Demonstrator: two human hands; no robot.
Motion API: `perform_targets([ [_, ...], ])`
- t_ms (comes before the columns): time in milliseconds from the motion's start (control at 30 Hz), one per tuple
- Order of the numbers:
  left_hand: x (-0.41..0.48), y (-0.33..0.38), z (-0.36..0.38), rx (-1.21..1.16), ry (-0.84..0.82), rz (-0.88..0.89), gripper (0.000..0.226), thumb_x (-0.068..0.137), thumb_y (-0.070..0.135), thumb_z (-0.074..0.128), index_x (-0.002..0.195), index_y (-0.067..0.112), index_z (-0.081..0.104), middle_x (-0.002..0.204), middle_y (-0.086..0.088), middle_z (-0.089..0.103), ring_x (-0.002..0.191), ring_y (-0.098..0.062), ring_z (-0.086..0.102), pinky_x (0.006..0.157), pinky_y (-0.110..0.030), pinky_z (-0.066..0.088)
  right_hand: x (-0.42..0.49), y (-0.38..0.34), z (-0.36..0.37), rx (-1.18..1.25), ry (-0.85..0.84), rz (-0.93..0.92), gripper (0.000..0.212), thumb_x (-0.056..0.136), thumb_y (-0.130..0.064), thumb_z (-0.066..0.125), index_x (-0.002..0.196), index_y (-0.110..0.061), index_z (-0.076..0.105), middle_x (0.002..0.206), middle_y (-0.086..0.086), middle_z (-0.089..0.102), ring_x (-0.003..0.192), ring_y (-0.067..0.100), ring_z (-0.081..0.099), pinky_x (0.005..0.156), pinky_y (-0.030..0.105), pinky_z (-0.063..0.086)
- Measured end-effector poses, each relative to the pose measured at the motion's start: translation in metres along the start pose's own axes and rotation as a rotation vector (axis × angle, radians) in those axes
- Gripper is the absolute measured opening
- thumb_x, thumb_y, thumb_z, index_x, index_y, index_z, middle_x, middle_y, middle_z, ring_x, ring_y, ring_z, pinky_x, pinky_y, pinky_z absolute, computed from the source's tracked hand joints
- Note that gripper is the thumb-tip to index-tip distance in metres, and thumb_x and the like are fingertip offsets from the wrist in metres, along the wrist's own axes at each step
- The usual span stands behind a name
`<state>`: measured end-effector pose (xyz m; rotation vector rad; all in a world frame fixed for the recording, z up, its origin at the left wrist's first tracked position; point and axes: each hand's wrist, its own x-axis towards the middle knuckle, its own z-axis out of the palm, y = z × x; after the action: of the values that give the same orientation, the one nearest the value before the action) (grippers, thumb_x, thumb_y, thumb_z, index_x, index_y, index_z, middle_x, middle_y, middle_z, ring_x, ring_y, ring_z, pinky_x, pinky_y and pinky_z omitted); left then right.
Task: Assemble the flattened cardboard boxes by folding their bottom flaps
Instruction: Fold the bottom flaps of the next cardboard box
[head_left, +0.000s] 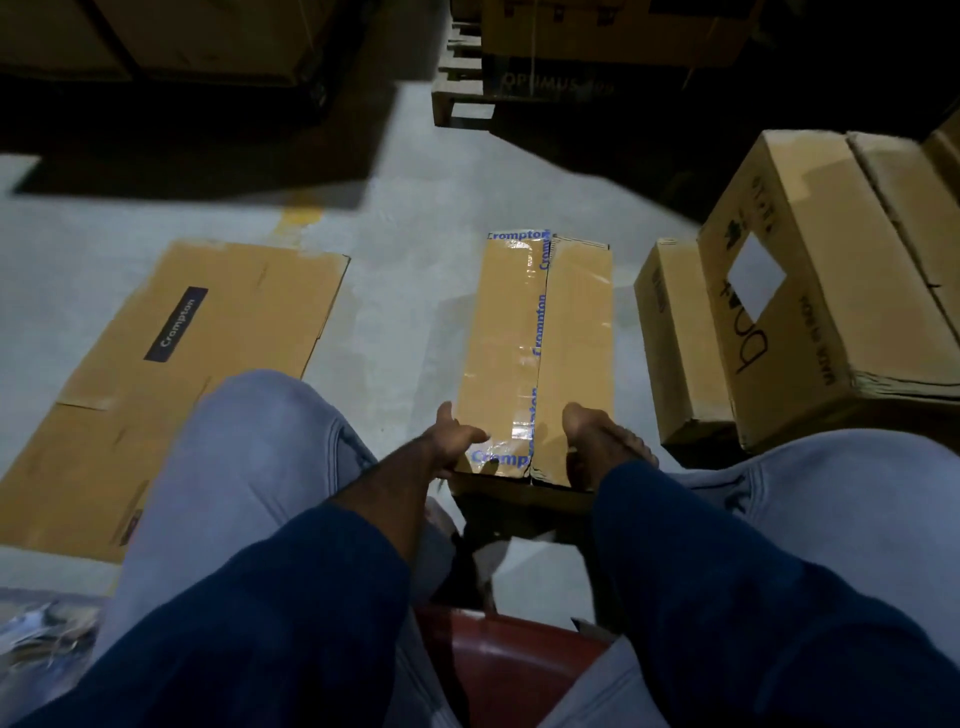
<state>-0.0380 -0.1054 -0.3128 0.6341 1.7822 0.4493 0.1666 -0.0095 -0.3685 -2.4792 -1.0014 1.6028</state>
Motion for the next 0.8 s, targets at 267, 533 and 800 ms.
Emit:
perform_targets([
  [267,-0.018,0.009,-0.034,-0.099,0.042,0.06,0.031,0.103,0.034,0.057,0.128,0.017,0.048,0.116,-0.015,0.054,0.083,-0.025,0.057,0.07,-0.034,0.047,-0.07,-0.035,-0.008,0.453,-0.338,-0.165,0.07,0.107,-0.06,0.026,0.138,-0.004,0.055,0.142,0.025,0.055,0.127,0.037,0.057,0.11,0.047,0.046],
  [533,-0.02,0.04,-0.039,-0.203,0.092,0.16,0.024,0.107,0.039,0.045,0.113,0.016,0.05,0.11,-0.01,0.055,0.094,-0.028,0.058,0.087,-0.039,0.049,-0.07,-0.022,0.005,0.485,-0.326,-0.166,0.077,0.102,-0.069,0.026,0.148,-0.011,0.048,0.157,0.025,0.039,0.137,0.04,0.046,0.115,0.05,0.037],
  [800,-0.022,0.025,-0.026,-0.163,0.129,0.106,0.032,0.107,0.049,0.039,0.112,0.019,0.046,0.113,-0.011,0.055,0.102,-0.031,0.06,0.097,-0.045,0.051,-0.059,-0.027,0.004,0.533,-0.399,-0.146,0.078,0.104,-0.067,0.024,0.154,-0.01,0.04,0.161,0.025,0.033,0.145,0.041,0.037,0.115,0.049,0.033],
])
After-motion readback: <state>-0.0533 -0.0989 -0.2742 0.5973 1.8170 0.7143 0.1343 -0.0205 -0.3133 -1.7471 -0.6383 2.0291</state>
